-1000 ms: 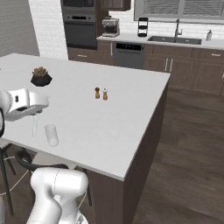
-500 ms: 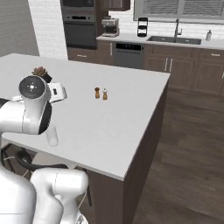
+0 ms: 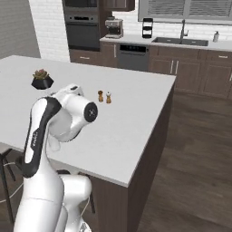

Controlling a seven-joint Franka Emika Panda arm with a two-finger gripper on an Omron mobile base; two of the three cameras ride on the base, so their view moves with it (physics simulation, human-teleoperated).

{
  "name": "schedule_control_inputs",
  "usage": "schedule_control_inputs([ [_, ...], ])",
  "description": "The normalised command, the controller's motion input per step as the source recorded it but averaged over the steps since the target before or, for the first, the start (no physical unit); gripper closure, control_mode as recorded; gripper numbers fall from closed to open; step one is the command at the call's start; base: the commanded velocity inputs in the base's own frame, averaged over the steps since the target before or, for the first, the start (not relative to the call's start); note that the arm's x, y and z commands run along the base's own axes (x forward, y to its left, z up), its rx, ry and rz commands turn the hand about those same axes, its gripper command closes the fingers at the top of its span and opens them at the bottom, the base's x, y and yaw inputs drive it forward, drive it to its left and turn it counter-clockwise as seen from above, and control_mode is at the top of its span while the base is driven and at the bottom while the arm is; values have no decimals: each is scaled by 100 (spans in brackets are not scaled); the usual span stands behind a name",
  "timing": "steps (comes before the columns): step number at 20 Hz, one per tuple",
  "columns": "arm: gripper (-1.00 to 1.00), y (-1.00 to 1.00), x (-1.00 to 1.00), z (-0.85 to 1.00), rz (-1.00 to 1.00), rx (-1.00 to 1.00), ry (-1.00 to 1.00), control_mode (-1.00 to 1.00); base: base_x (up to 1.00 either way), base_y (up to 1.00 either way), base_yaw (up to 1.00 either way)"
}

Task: Take a straw from the drawer in front and place it inside the glass cup on the dining counter.

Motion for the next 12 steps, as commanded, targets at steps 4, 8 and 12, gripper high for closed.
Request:
schedule_control_inputs([
  [4, 100, 0, 78, 0, 47, 30, -33, -100, 0, 0, 0],
  [8, 100, 0, 76, 0, 46, 30, -19, -100, 0, 0, 0],
  [12, 100, 13, 31, 0, 37, 20, -2, -100, 0, 0, 0],
])
